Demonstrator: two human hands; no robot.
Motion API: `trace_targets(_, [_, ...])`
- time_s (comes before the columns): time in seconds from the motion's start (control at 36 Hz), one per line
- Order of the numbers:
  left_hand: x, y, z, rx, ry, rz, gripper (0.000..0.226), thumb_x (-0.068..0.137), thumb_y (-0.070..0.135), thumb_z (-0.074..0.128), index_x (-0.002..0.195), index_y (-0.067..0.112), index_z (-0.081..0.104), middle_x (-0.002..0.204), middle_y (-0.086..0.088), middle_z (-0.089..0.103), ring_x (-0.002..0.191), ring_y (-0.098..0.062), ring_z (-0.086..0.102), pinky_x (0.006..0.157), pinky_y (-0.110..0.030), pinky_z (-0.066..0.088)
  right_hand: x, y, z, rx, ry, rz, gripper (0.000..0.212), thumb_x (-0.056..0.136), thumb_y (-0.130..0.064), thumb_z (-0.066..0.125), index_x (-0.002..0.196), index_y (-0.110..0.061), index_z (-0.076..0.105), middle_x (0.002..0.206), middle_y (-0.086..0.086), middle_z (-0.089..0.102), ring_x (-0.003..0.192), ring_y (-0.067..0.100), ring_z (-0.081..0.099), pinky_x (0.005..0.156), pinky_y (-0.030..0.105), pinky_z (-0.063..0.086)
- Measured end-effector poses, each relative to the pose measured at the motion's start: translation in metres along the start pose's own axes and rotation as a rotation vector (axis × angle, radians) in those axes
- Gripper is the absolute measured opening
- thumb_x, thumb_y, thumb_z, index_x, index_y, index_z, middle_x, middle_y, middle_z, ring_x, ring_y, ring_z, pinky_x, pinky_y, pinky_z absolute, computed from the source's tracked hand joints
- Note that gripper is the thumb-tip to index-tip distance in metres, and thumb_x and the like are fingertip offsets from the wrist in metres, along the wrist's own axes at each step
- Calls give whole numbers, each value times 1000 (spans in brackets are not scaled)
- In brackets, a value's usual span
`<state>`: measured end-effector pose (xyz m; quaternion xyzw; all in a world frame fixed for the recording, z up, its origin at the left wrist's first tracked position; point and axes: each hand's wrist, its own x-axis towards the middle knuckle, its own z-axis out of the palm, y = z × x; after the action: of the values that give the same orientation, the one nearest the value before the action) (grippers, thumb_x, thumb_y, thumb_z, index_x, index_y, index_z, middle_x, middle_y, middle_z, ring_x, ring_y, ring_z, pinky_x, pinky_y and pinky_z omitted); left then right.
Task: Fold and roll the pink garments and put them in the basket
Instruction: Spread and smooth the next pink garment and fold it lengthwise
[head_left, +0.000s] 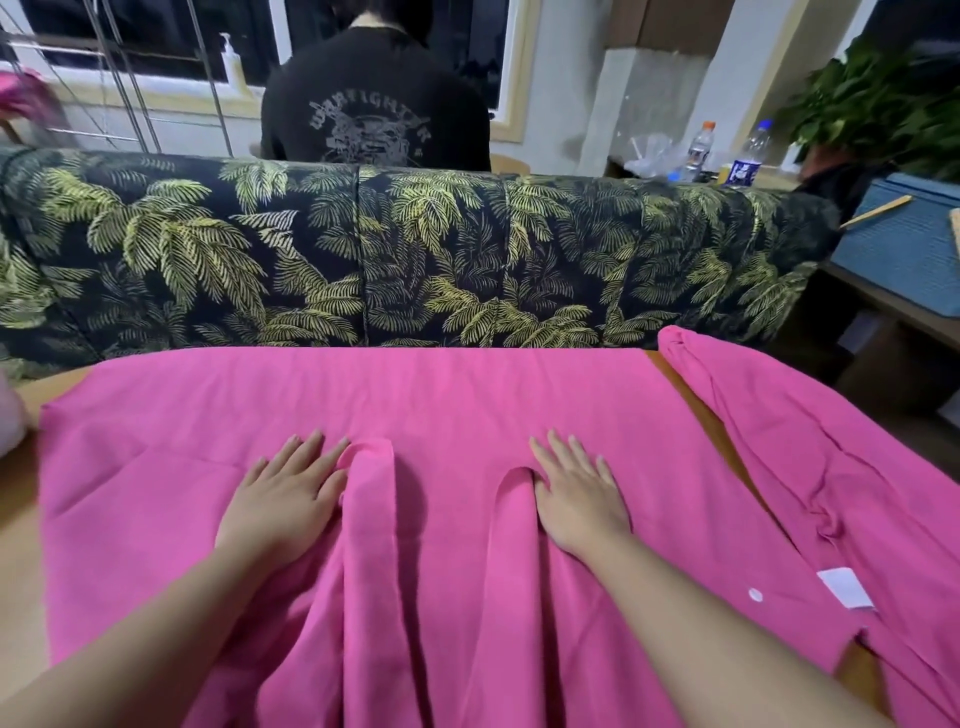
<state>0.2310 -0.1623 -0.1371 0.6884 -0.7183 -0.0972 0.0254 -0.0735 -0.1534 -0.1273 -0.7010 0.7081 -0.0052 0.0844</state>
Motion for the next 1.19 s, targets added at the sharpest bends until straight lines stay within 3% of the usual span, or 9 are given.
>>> trace_targets(0.36, [-129,9,17,-18,35,7,52,101,45,9,151,40,2,161,9,-2,148,-13,-4,120,-36,6,-127,9,14,-1,5,-8,56,102,-32,23,154,-30,1,161,-9,-5,148,12,-5,121,36,-1])
trace_targets(0.56, [-204,13,25,93,15,34,94,61,54,-25,152,38,-2,162,5,-4,149,-17,-2,119,-38,9,-197,15,23,-4,9,-18,56,102,-31,24,154,-31,2,161,-9,-5,148,12,-5,120,37,-1])
trace_targets(0.86, [-290,20,35,60,-1,15,96,59,57,-24,151,39,-4,161,7,-7,148,-15,-7,119,-34,5,-274,20,30,16,-5,-20,58,102,-30,26,154,-32,-1,161,-9,-7,148,11,-8,120,38,-3])
trace_targets(0.92, [-295,20,33,40,-20,0,91,64,62,-19,151,41,2,161,7,-3,149,-17,-5,119,-34,6,-281,21,31,27,-14,-19,57,102,-31,25,154,-32,-1,161,-9,-8,148,11,-9,120,39,-3])
trace_targets(0.97, [-297,23,28,-28,-34,-24,78,77,69,0,149,44,18,162,7,3,149,-18,-1,119,-36,8,-284,21,30,38,-20,-17,57,102,-31,25,153,-32,0,161,-9,-7,148,11,-9,120,39,-4])
trace_targets(1.08, [-293,29,15,-147,-119,-8,67,71,78,26,129,53,48,159,11,18,148,-24,7,115,-42,12,-284,18,29,90,-1,-2,54,103,-32,28,153,-34,9,162,-9,0,148,12,-4,120,41,-1])
trace_targets(1.14, [-296,34,10,-203,-102,48,45,78,69,39,108,49,65,147,15,42,143,-21,26,112,-40,25,-284,16,27,162,13,4,50,103,-29,28,152,-34,18,161,-10,6,148,12,0,119,42,1])
trace_targets(1.19, [-298,38,8,-380,11,120,31,79,57,50,86,34,69,116,16,64,115,-5,55,94,-26,42,-286,12,22,316,64,31,46,103,-26,30,149,-35,29,159,-11,17,148,10,7,119,42,4])
